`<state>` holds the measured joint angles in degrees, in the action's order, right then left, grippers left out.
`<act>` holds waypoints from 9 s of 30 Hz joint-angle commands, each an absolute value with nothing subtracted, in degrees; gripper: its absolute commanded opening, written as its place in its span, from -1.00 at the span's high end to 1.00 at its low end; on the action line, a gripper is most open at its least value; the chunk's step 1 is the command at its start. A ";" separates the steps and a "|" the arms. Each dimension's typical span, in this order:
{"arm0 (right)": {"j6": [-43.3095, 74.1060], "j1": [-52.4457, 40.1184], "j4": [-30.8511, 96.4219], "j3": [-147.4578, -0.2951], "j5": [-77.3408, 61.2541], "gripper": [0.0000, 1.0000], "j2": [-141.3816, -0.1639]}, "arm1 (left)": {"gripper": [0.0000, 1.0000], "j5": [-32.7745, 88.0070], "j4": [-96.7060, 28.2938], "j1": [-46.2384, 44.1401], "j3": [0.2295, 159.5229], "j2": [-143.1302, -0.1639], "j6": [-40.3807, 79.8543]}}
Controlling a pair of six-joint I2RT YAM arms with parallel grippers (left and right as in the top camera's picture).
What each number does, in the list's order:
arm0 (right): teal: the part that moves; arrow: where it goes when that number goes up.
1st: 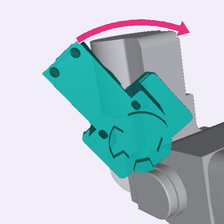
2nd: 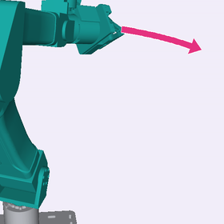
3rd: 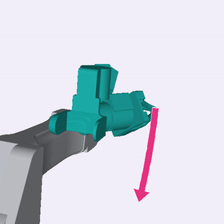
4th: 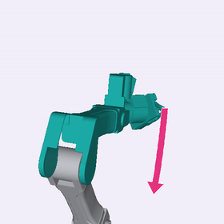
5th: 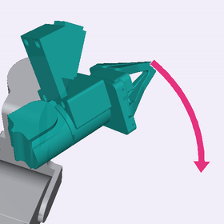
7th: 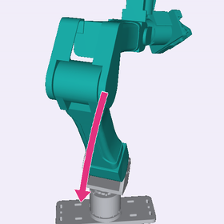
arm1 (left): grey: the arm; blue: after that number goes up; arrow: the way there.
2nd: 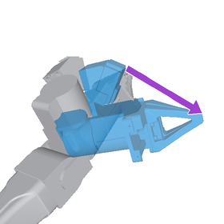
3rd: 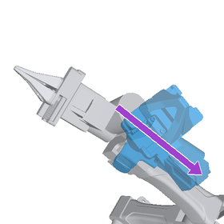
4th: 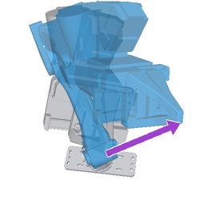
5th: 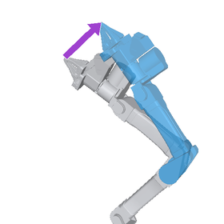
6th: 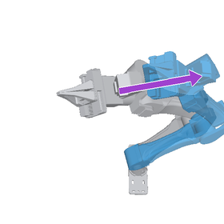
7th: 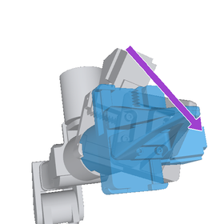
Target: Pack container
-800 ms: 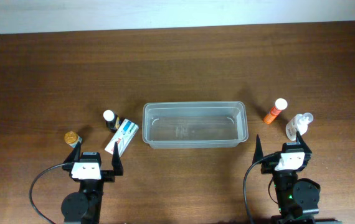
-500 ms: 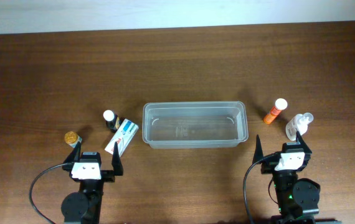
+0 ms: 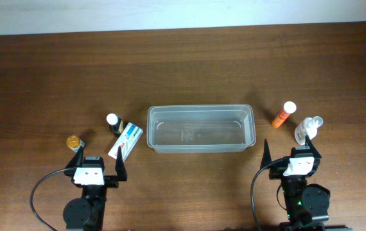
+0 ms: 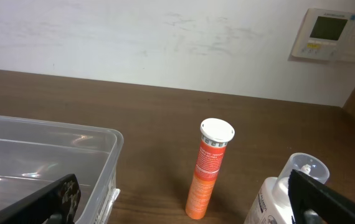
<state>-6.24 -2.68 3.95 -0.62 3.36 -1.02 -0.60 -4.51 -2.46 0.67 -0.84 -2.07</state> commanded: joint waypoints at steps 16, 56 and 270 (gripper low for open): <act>-6.44 -2.61 4.36 -0.32 3.25 -0.97 -0.84 | -0.99 0.27 -4.78 -2.63 0.56 -0.30 -1.72; -6.44 -2.61 4.36 -0.32 3.22 -0.97 -0.84 | -0.99 0.27 -4.78 -2.63 0.56 -0.30 -1.72; 6.02 20.23 67.94 -80.36 -0.82 -0.51 -101.51 | -0.99 6.26 -31.73 -2.57 57.91 -73.06 -1.72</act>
<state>6.02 20.12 68.51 -80.55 -0.10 -100.51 5.63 -31.92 -2.46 56.71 -73.03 -2.07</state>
